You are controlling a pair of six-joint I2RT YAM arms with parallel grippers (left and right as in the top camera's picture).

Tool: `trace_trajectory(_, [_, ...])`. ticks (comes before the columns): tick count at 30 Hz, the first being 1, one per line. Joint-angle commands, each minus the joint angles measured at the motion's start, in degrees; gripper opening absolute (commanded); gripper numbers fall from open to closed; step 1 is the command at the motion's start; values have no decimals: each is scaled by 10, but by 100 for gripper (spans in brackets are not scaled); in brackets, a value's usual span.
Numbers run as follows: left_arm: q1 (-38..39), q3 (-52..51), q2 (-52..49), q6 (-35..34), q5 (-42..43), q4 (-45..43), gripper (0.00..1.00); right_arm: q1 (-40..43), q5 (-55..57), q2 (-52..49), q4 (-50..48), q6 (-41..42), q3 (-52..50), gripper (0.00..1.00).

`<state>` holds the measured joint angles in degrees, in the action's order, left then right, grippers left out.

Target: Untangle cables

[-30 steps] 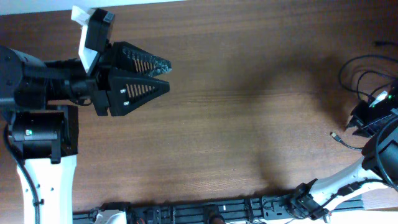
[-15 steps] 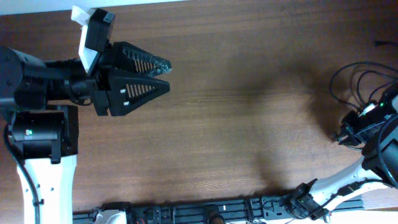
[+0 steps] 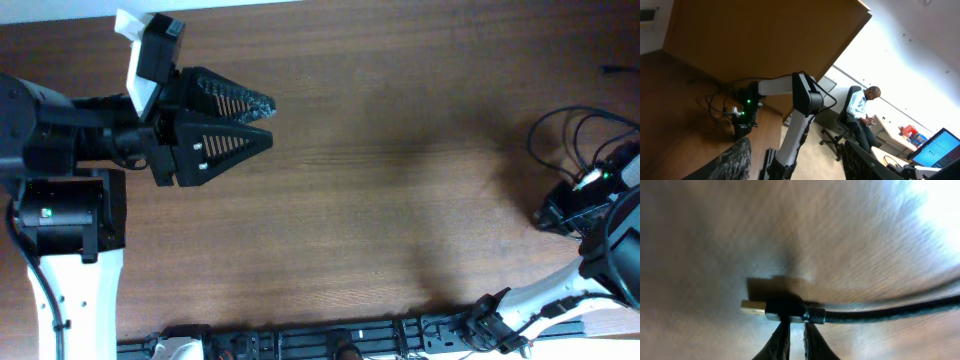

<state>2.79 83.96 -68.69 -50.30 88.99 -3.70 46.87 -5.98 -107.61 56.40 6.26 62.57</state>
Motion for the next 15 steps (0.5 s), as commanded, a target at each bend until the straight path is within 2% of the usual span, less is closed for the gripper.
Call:
trace_trajectory(1, [2,5,1,11,4,-1,59,-3,4,-25,-83,3,-12,11])
trace_trajectory(8, [2,5,1,11,4,-1,59,-3,9,-25,-208,2,-12,11])
trace_trajectory(11, [2,5,1,11,4,-1,59,-3,43,-25,-254,3,-12,11])
trace_trajectory(15, [2,5,1,11,1,-1,59,5,108,-25,-299,2,-12,5])
